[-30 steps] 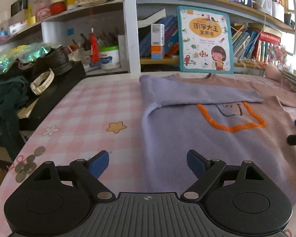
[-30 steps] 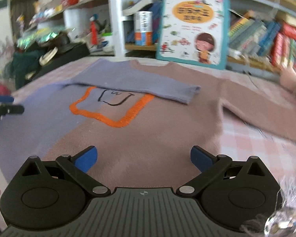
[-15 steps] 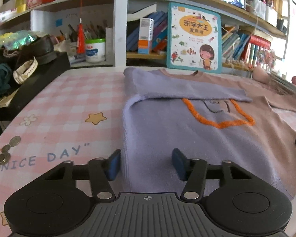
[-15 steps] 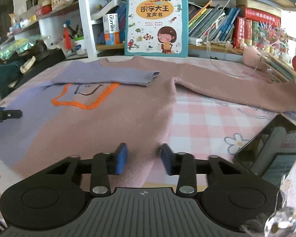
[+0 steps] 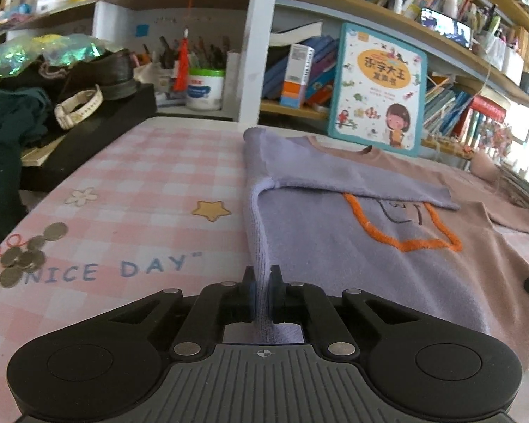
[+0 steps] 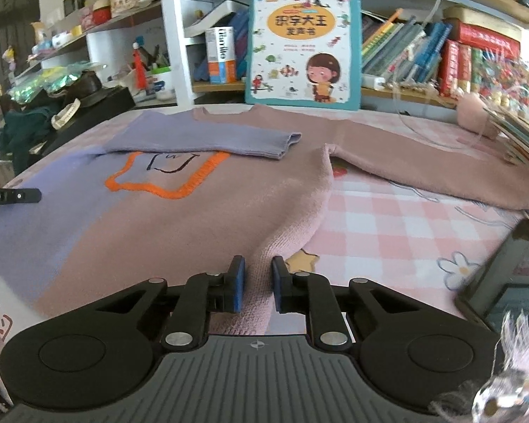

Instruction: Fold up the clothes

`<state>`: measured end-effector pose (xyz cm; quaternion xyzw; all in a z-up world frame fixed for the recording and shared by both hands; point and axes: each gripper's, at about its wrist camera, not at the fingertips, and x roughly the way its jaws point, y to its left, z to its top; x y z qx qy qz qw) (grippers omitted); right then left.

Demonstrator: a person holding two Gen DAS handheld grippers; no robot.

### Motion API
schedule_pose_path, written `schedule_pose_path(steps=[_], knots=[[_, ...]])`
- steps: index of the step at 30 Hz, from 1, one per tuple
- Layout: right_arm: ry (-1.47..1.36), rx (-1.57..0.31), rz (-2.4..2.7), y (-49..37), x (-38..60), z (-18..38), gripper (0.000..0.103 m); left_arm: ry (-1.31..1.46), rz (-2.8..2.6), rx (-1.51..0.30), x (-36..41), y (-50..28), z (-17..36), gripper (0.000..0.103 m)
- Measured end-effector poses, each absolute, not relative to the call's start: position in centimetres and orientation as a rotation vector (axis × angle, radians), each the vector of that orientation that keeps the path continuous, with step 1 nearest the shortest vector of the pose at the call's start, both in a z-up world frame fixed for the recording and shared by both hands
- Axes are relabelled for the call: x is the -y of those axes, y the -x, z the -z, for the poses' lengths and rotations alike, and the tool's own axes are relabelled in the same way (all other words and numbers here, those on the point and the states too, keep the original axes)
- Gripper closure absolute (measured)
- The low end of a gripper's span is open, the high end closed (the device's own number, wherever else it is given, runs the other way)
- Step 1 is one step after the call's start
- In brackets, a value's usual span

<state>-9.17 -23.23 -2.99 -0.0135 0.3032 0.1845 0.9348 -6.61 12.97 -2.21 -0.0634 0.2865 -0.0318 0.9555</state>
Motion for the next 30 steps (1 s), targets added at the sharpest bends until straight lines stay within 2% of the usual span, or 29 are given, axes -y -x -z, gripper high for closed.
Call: schedule_pose_path(steps=[30], knots=[[0.018,-0.605,-0.411,8.0,20.7,3.6,0.087,0.107,0.014,-0.594,-15.4,5.6,2.3,0.097]])
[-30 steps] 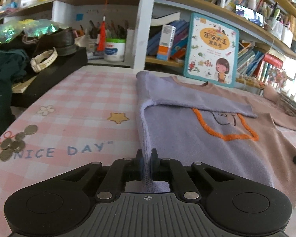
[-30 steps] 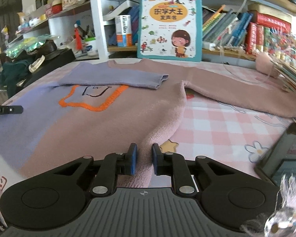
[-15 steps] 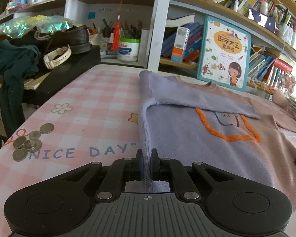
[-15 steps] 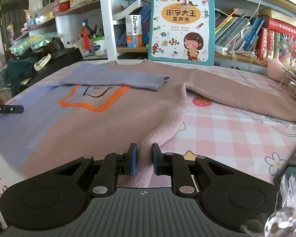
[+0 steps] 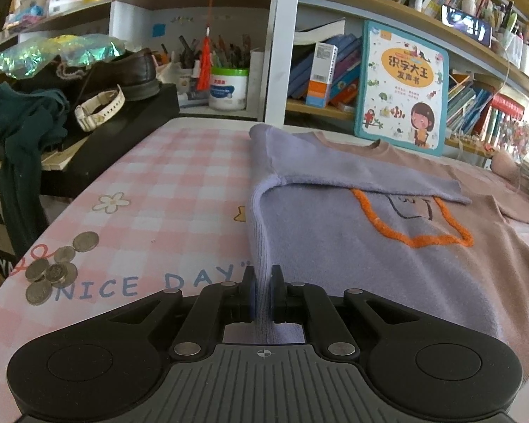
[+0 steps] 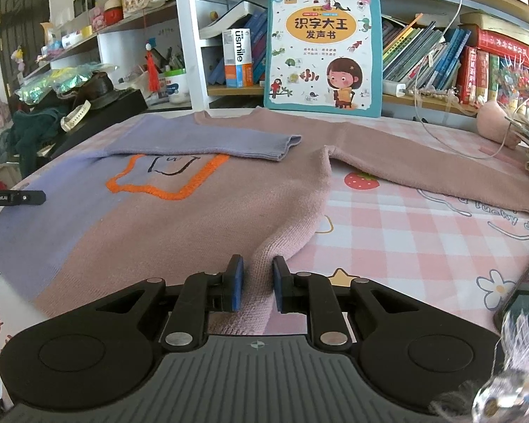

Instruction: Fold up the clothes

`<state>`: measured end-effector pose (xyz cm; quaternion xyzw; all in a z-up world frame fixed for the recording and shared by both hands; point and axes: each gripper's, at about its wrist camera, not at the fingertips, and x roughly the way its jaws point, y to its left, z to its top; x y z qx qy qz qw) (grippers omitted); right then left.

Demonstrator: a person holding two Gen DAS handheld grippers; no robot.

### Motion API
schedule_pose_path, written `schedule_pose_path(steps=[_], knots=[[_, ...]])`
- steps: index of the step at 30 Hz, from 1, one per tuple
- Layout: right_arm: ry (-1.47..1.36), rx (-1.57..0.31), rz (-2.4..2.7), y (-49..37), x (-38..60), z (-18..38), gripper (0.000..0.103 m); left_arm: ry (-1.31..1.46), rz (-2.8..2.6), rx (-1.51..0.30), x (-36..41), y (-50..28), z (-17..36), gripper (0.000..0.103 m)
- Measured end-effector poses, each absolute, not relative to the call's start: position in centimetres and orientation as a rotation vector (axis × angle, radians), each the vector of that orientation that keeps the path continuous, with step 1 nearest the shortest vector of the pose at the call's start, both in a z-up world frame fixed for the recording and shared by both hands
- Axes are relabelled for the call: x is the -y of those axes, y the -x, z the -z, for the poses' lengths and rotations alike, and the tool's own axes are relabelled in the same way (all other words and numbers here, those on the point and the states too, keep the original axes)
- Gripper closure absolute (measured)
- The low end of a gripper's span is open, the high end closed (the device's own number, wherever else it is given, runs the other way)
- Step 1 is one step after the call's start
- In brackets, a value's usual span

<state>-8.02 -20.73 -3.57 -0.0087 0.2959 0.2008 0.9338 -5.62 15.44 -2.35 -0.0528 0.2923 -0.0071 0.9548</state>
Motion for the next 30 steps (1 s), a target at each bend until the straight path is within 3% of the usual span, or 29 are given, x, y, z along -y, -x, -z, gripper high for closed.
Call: schedule_pose_path(steps=[7,9,10,14,18,20,30], knots=[[0.017,-0.602,-0.410,8.0,20.4,3.6,0.085,0.106,0.002,-0.596,-15.7,5.4,2.3,0.091],[0.012,-0.600,-0.398,8.1,20.6,3.6,0.073,0.095,-0.012,-0.593,-15.5,5.6,2.1,0.086],[0.012,-0.596,-0.393,8.2,20.7,3.6,0.061,0.084,-0.026,-0.586,-15.3,5.9,1.8,0.077],[0.010,-0.569,-0.363,8.5,21.6,3.2,0.050,0.021,-0.044,-0.510,-14.1,7.8,0.4,0.037],[-0.019,-0.519,-0.310,8.4,23.1,2.6,0.042,-0.053,-0.017,-0.420,-12.0,8.8,-1.4,0.028],[-0.033,-0.508,-0.282,8.3,24.0,2.5,0.039,-0.075,0.009,-0.382,-10.9,9.0,-2.0,0.011],[0.006,-0.505,-0.203,8.4,25.8,2.9,0.025,-0.107,0.162,-0.369,-5.7,6.9,-1.6,0.004]])
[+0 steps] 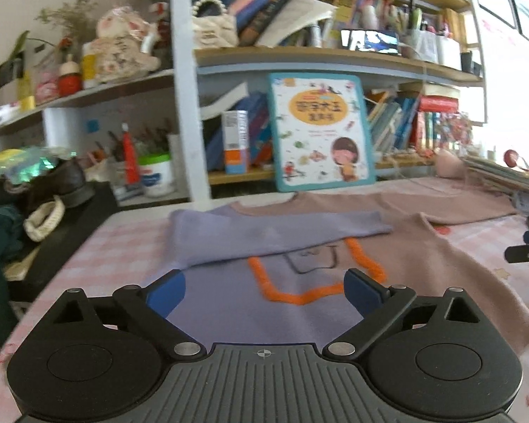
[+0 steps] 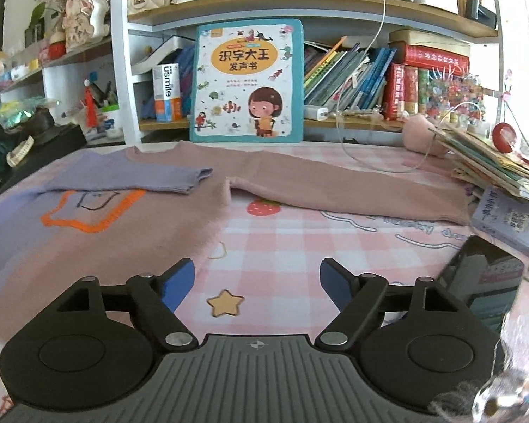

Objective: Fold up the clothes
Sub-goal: 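Open both grippers and move the right gripper to the pink sleeve cuff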

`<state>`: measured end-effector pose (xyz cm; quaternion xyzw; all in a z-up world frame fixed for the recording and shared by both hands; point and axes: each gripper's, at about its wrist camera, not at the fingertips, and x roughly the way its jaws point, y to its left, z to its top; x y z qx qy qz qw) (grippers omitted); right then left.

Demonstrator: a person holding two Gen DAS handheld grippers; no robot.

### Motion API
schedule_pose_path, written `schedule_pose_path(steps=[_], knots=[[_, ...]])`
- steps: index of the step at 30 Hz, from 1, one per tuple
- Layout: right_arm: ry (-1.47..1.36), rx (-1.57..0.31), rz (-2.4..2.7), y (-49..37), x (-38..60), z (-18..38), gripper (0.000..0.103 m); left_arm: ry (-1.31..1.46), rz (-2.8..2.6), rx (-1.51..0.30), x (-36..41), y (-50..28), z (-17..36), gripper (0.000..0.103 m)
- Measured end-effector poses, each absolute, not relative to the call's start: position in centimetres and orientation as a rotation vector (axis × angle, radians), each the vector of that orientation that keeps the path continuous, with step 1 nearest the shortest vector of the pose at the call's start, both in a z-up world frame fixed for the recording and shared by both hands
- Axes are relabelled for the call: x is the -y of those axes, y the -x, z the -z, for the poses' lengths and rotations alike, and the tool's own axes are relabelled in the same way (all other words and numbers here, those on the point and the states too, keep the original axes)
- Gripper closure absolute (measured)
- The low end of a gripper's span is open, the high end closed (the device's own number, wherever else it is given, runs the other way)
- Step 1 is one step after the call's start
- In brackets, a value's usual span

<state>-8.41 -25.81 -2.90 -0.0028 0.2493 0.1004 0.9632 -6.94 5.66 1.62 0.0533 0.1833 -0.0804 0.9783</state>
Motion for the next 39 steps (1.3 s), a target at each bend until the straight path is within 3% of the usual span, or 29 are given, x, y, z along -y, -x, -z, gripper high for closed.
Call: schedule_pose_path(steps=[28,39], knots=[[-0.061,-0.538,-0.150,7.7,27.0,3.4,0.023,-0.128,0.217,-0.365,-3.6,5.7,0.1,0.000],[-0.023,-0.641,-0.013,0.1,32.7,0.3,0.023,-0.190,0.226,-0.375,-2.5,5.7,0.2,0.000]])
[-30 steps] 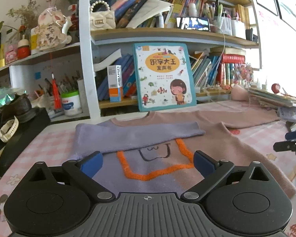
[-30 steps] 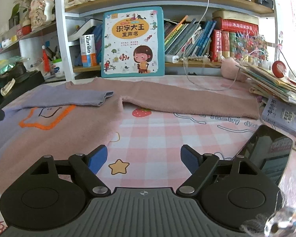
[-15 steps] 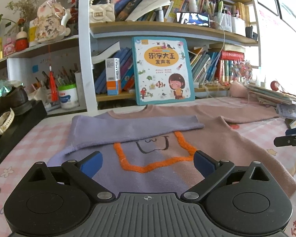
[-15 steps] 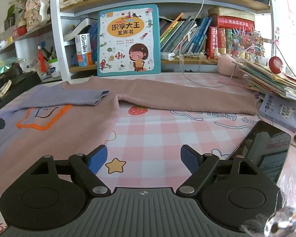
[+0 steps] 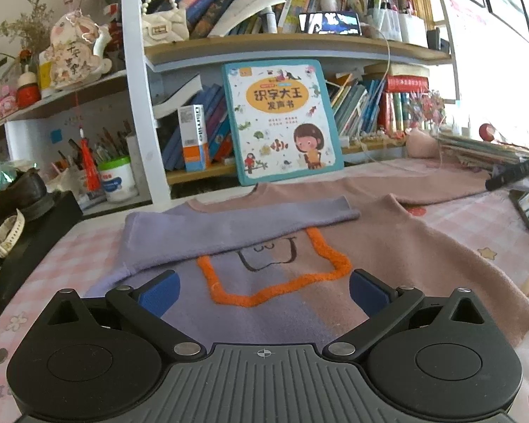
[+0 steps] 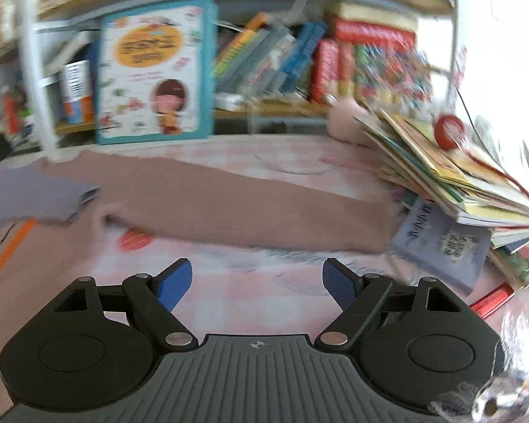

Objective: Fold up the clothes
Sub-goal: 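Open both grippers and move the right gripper to the pink sleeve cuff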

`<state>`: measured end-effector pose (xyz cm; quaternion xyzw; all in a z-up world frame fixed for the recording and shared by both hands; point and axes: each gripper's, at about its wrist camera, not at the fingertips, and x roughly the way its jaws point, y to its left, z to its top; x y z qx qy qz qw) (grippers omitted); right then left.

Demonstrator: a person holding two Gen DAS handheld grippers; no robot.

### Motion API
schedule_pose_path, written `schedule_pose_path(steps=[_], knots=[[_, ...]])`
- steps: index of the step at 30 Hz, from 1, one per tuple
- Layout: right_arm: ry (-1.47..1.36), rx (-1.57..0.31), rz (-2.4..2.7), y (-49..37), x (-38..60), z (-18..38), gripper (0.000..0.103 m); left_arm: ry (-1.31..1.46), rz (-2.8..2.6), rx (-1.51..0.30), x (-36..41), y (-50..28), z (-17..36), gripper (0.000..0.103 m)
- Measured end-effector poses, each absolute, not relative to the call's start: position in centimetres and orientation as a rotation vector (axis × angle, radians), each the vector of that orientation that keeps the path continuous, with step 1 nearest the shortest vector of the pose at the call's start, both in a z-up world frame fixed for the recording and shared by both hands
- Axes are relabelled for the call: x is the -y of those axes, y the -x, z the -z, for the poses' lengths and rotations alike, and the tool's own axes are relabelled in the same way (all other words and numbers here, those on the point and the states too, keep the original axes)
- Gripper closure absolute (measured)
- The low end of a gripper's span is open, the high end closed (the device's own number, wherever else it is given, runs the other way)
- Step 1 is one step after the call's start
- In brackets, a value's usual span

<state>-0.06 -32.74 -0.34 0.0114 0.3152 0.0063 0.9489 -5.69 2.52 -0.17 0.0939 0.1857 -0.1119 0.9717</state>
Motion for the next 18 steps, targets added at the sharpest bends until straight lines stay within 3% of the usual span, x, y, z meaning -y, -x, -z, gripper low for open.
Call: schedule_pose_path(steps=[10,18], knots=[[-0.120,-0.778,0.114,-6.2,38.6,1.1,0.028,-0.214,0.219,-0.374,-2.2,5.8,0.2,0.000],[-0.149,-0.813,0.131,-8.1,39.8,2.3,0.050,-0.229,0.213,-0.379,-2.0,5.7,0.3,0.000]])
